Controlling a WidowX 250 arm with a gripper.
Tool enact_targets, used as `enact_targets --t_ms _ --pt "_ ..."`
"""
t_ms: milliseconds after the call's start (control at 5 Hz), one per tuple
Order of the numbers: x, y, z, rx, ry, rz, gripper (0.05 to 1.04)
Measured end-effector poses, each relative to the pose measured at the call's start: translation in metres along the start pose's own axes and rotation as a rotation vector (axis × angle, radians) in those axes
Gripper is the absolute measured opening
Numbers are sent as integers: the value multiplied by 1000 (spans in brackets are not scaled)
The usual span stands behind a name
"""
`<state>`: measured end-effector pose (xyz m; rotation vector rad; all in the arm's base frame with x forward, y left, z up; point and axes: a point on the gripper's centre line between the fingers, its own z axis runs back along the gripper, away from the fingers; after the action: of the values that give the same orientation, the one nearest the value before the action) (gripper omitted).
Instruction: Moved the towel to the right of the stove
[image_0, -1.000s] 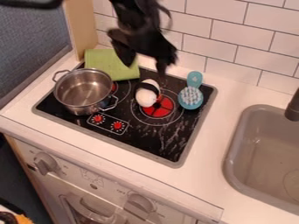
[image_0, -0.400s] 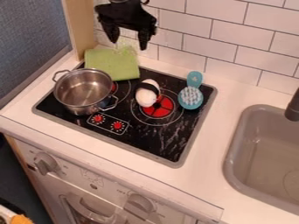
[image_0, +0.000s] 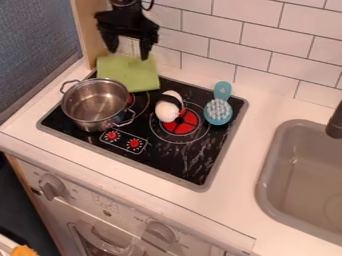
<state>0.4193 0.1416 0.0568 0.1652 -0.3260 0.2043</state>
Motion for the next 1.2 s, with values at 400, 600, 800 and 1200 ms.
enact_targets --t_ms 400,600,800,1200 --pt "-10 12 -37 0 99 4 1001" --pt "-17 13 -41 2 118 -4 1001" --pt "-26 10 -41 -5 123 0 1001" --pt "-49 -12 -30 -42 135 -20 998"
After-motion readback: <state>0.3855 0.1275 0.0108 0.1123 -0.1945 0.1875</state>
